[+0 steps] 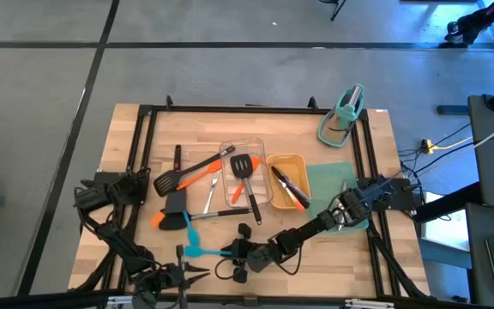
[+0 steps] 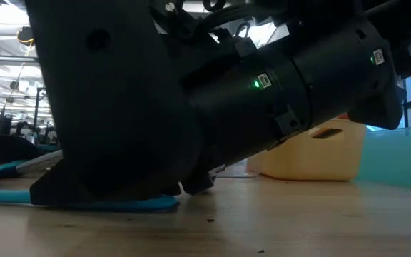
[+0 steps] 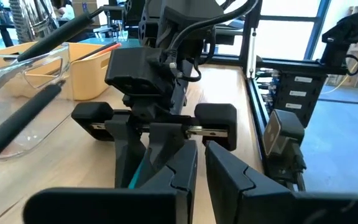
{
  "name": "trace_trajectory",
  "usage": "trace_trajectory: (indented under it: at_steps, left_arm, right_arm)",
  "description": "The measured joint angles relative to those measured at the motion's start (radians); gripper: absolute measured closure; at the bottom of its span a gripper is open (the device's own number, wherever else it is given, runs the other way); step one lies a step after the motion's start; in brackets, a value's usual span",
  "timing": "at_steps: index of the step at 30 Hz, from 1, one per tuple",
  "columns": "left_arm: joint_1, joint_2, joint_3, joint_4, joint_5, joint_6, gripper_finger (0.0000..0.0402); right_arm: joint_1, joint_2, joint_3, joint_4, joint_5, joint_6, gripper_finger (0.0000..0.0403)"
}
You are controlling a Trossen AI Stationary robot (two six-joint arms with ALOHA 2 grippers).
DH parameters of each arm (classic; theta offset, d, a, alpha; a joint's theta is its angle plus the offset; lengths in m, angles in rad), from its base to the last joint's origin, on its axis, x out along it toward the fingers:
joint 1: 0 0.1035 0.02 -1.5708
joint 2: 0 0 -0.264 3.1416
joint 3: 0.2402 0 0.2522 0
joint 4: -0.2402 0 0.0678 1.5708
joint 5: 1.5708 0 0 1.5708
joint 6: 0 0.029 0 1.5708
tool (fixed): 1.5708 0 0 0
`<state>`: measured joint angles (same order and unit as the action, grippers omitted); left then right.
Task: Pick & Place Kitchen Items
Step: Put the blue spatula into the transparent bin
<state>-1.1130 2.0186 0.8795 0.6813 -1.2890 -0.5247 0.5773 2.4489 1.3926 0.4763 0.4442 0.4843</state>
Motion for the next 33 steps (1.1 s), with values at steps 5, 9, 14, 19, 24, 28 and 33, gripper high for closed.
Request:
trace_trajectory:
  at_steps: [5,9,14,19,24,28,33]
  left_arm:
    - [-0.006,0.000,0.000,0.000,-0.003,0.006,0.0377]
    - [-0.006,0.000,0.000,-0.001,-0.011,0.029,0.0379]
    - [-0.002,0.000,0.000,-0.037,-0.029,0.063,0.0368]
    - [0.068,0.001,0.000,-0.200,0.108,0.000,0.0329]
    - [0.164,0.002,0.000,-0.258,0.252,-0.009,0.0275]
    - [0.174,-0.012,0.013,-0.264,0.270,0.037,0.0247]
    - [0.171,-0.027,0.014,-0.336,0.320,-0.014,0.0236]
  right_arm:
    - [0.006,-0.001,0.000,-0.002,0.003,0.002,0.0339]
    - [0.010,-0.036,0.000,-0.094,-0.008,0.006,0.0340]
    - [0.017,-0.067,0.000,-0.177,-0.003,-0.004,0.0341]
    - [0.023,-0.072,-0.002,-0.187,0.002,-0.020,0.0341]
    - [0.026,-0.075,-0.004,-0.180,-0.003,-0.018,0.0341]
    - [0.035,-0.100,-0.008,-0.208,-0.018,-0.021,0.0342]
    - [0.058,-0.114,-0.011,-0.226,0.009,-0.045,0.0342]
